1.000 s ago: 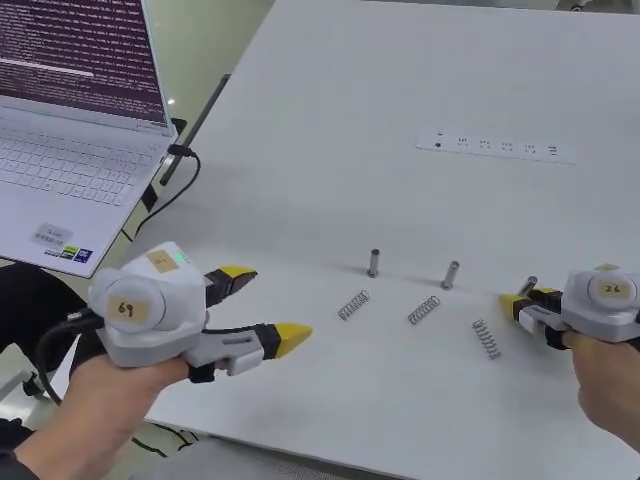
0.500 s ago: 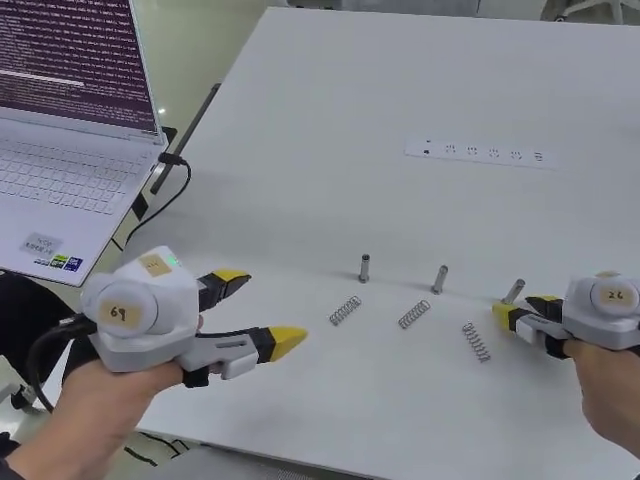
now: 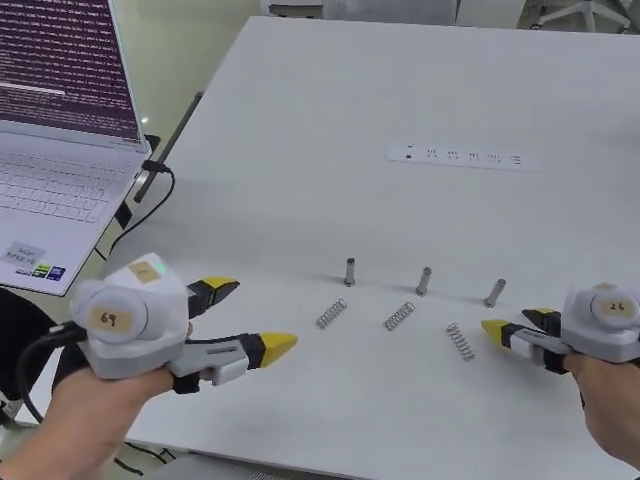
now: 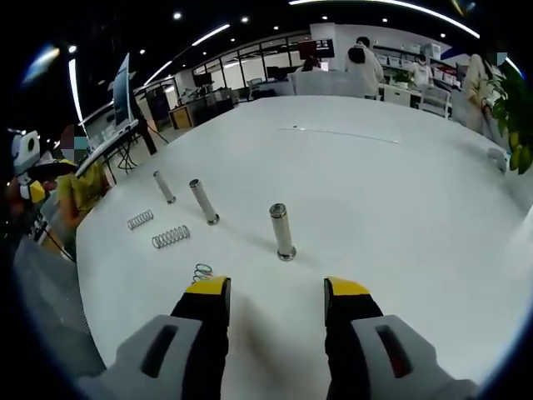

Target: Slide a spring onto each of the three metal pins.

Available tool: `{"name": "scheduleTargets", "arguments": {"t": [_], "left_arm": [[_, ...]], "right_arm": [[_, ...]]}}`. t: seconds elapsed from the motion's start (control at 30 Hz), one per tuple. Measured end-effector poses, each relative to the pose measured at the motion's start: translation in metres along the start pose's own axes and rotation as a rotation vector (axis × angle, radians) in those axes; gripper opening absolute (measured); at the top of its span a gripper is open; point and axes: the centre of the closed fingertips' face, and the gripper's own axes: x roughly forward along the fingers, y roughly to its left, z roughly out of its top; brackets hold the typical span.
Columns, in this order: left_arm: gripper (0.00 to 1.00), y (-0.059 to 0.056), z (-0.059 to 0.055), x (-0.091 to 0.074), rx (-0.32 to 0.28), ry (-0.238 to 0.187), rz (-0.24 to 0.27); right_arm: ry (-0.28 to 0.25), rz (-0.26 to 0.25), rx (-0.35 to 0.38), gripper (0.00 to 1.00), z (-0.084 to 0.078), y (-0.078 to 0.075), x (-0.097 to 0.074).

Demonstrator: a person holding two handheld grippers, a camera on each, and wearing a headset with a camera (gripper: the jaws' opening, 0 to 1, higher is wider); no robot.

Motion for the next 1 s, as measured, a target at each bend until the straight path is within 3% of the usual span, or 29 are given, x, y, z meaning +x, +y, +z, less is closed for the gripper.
{"name": "scheduleTargets", "arguments": {"t": [0.2,0.53,1.0], "left_arm": [[0.59,-0.002,-0.003,0.002,-0.006,0.003,-0.007],[0.59,-0.007,-0.007,0.005,-0.014,0.011,-0.018],[0.59,-0.006,-0.014,0.007,-0.024,0.017,-0.021]], "right_arm": [[0.009,0.025,-0.002,0.48,-0.007,0.005,-0.010],[-0.006,0.045,-0.030,0.51,-0.005,0.014,-0.026],[0.003,0.109,-0.065,0.55,-0.012,0.040,-0.044]]}}
